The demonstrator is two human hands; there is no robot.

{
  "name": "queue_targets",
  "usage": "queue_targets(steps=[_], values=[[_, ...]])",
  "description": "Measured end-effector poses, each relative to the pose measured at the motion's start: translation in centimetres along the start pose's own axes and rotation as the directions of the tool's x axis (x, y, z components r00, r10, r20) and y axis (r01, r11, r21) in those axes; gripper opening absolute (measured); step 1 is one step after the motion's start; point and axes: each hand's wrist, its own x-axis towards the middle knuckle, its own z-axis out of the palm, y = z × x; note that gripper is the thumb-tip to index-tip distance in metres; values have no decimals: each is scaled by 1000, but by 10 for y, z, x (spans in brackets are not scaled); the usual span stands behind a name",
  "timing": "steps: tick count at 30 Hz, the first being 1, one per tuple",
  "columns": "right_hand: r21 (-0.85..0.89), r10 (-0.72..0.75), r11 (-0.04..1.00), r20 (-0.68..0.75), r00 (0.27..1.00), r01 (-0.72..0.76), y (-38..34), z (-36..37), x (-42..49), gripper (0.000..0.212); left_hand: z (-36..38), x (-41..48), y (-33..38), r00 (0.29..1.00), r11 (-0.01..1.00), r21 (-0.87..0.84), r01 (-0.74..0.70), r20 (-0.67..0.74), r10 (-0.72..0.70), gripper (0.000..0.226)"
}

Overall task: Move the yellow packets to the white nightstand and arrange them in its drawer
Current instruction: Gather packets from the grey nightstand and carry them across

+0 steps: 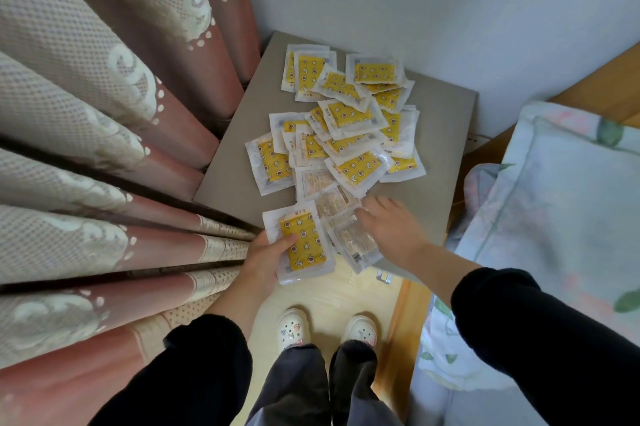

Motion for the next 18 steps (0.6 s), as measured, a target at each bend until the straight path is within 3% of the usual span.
queue_targets(steps=[2,7,12,18], values=[[5,-63,998,29,998,63,-1,4,-3,54,4,3,-3,1000,1000,5,10,-28,-10,23],[140,-80,989,179,981,55,-2,11,-12,42,10,4,-5,997,998,63,-16,-80,21,21],[8,-50,999,328,943,51,-5,15,-34,101,13,2,0,994,997,70,-39,-100,46,23],[-8,42,999,248,968,-41,-21,24,-17,105,13,5,2,994,995,92,-37,-100,46,20]])
